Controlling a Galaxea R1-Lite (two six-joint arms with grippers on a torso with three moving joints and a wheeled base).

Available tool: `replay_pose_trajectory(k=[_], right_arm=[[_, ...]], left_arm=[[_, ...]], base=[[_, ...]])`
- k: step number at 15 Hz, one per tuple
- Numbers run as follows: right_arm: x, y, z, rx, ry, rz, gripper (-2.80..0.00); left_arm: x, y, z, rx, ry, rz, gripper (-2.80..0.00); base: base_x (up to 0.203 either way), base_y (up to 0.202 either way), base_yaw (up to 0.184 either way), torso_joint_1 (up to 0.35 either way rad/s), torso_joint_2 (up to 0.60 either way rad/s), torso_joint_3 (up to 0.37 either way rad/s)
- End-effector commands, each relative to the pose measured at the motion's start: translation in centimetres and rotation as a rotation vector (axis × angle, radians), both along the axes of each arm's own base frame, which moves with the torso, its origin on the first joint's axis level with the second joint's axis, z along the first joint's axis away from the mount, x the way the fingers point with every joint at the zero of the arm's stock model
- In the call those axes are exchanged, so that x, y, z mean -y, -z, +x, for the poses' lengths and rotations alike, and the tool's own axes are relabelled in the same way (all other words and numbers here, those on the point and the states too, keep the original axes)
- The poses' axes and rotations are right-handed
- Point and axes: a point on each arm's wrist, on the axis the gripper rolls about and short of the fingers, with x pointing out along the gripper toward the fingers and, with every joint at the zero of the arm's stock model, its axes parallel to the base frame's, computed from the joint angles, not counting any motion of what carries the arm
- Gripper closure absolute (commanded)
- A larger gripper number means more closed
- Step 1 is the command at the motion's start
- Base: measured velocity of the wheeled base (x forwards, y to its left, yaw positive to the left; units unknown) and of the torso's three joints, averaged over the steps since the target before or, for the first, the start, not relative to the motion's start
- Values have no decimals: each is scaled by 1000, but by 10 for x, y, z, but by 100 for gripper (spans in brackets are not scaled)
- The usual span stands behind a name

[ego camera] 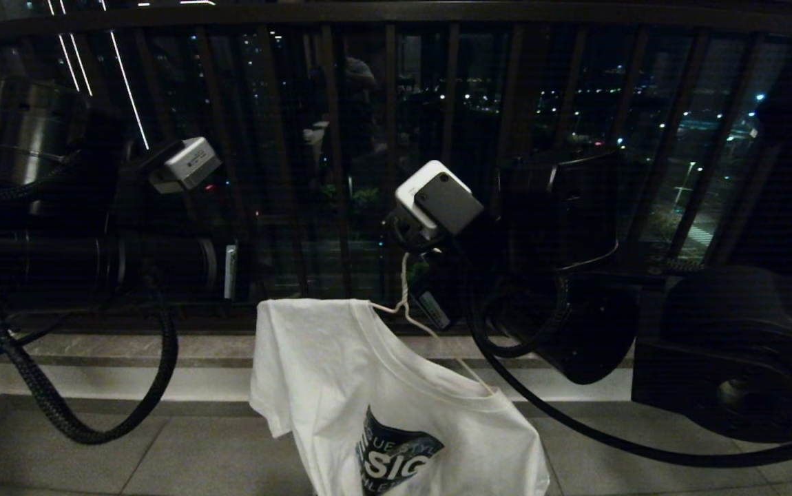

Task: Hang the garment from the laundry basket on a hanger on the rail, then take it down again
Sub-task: Hang the clothes rack on the clothesline

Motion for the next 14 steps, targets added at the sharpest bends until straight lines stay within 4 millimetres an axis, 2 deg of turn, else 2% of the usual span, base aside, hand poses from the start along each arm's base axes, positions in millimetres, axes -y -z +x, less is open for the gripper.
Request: replay_pose_trajectory(k=[1, 4, 8, 11, 14], right_arm=[[-1, -5, 0, 13, -5, 14, 0], [-2, -6, -2, 9, -33, 20, 0], [-3, -7, -5, -33, -114, 5, 0], [3, -23, -7, -85, -237, 33, 0], [7, -37, -6, -79, -277, 58, 0]], left_arm=[[0, 5, 1, -35, 78, -36, 0], [-14, 12, 14, -65, 83, -50, 0], [-57, 19, 26, -9, 173, -12, 0], [-58, 23, 33, 62, 271, 86, 0], [-55, 27, 38, 92, 419, 50, 0]], base=[[0, 0, 0, 0, 0, 0], [0, 0, 0, 0, 0, 0], [0, 0, 0, 0, 0, 0], [0, 0, 0, 0, 0, 0], [0, 0, 0, 0, 0, 0]])
